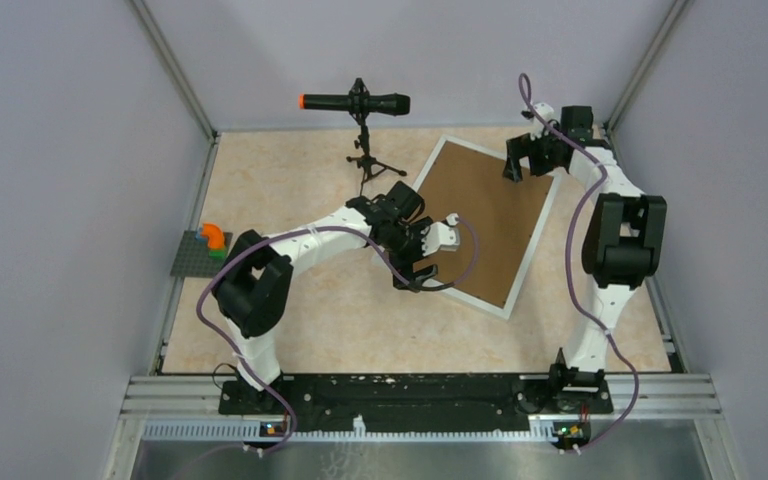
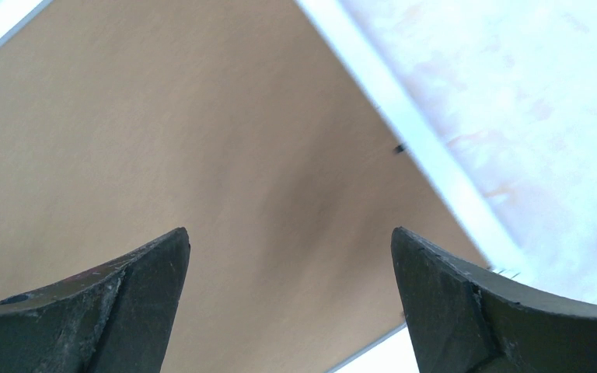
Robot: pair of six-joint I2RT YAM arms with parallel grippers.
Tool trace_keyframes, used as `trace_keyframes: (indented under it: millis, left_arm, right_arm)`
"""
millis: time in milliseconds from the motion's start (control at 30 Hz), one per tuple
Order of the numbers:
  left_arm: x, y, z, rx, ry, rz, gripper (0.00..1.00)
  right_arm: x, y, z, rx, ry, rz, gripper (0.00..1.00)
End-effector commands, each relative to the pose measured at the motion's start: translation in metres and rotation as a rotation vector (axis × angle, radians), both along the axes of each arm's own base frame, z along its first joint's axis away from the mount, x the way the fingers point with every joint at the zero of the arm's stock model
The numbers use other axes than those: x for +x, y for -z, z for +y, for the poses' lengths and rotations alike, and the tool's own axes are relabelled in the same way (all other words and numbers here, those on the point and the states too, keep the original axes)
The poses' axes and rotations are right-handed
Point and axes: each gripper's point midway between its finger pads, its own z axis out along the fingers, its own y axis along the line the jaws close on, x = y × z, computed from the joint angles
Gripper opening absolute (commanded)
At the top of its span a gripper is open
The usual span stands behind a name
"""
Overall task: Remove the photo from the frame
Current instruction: Turn over the photo frame at the center of the board, then adjust the photo frame at the center of the board.
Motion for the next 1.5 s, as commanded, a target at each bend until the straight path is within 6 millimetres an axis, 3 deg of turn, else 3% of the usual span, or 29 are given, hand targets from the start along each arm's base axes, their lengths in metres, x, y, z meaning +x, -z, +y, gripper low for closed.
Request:
trace_keyframes:
  millis: [0, 167, 300, 567, 800, 1033, 1167, 1267, 1467]
  left_arm:
    - [0.011, -0.007, -0.008, -0.015, -0.007, -0.021, 0.98]
    - [0.007, -0.009, -0.002, -0.013, -0.031, -0.028, 0.98]
    - [0.006, -0.013, 0.005, -0.003, -0.045, -0.047, 0.99]
    - [0.001, -0.031, 0.028, -0.007, -0.12, -0.025, 0.98]
    - [0.012, -0.05, 0.072, -0.06, -0.249, 0.011, 0.98]
    - [0.009, -0.056, 0.122, -0.058, -0.362, 0.003, 0.99]
    - [0.018, -0.053, 0.164, -0.049, -0.493, -0.006, 0.99]
    - [0.012, -0.042, 0.191, 0.0, -0.512, -0.007, 0.96]
    - [-0.002, 0.012, 0.215, 0.121, -0.482, -0.042, 0.93]
  right_arm:
    - [0.054, -0.025, -0.013, 0.033, 0.068, -0.099, 0.99]
    - [0.084, -0.005, -0.016, 0.061, 0.082, -0.084, 0.99]
    - [0.097, 0.011, -0.009, 0.115, 0.072, -0.055, 0.99]
    - [0.088, 0.049, -0.001, 0.151, 0.033, 0.058, 0.97]
    - [0.053, 0.075, 0.0, 0.114, -0.015, 0.151, 0.91]
    - [0.003, 0.074, 0.011, 0.137, -0.059, 0.22, 0.88]
    - [-0.03, 0.078, 0.015, 0.151, -0.045, 0.277, 0.86]
    - [-0.054, 0.084, 0.018, 0.17, -0.013, 0.327, 0.86]
    - [-0.088, 0.09, 0.024, 0.191, -0.003, 0.392, 0.85]
